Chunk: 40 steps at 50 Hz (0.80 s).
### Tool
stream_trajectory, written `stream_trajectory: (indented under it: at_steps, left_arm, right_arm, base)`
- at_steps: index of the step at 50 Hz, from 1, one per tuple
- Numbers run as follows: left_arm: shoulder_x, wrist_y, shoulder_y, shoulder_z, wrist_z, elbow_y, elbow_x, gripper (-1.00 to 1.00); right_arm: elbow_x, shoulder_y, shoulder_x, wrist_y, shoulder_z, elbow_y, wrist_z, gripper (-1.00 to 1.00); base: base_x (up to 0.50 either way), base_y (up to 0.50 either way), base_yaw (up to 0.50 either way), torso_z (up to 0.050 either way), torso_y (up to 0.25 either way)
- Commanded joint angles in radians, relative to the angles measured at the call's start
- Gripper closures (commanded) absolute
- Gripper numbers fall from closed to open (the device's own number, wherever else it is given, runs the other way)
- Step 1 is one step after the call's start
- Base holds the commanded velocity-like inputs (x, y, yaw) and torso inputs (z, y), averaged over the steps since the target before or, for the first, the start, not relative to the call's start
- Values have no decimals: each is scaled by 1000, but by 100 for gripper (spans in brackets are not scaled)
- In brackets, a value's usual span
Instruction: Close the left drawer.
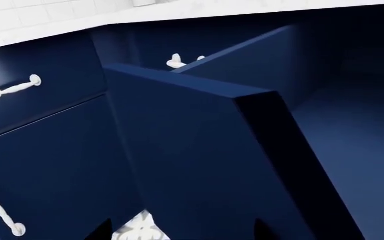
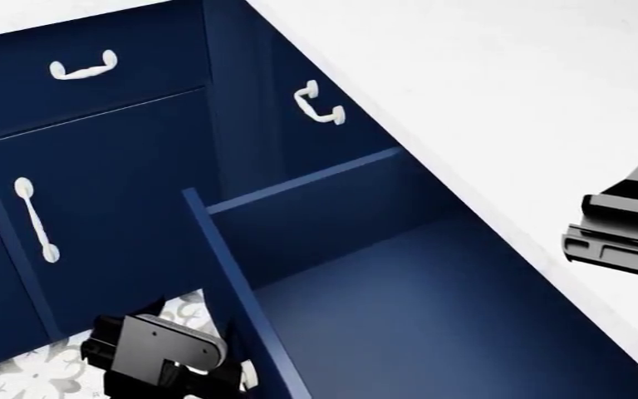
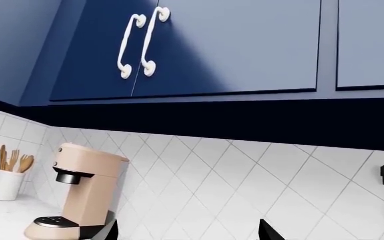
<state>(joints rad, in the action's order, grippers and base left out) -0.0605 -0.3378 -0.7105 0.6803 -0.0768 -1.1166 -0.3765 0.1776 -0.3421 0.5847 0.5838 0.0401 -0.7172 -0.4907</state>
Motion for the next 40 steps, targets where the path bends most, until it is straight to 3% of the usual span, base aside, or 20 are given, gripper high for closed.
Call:
stream_trajectory:
  at_steps: [1, 40]
  left_arm:
    - [39, 45, 39, 296, 86, 108, 30, -100]
    - [4, 114, 91, 389, 66, 282, 52, -100]
  right_arm:
    - [5, 11, 4, 5, 16, -12, -2, -100]
    - [9, 21, 5, 7, 15, -24, -7, -100]
  base:
    - [0, 0, 0, 0, 0]
    - [0, 0, 0, -1, 0]
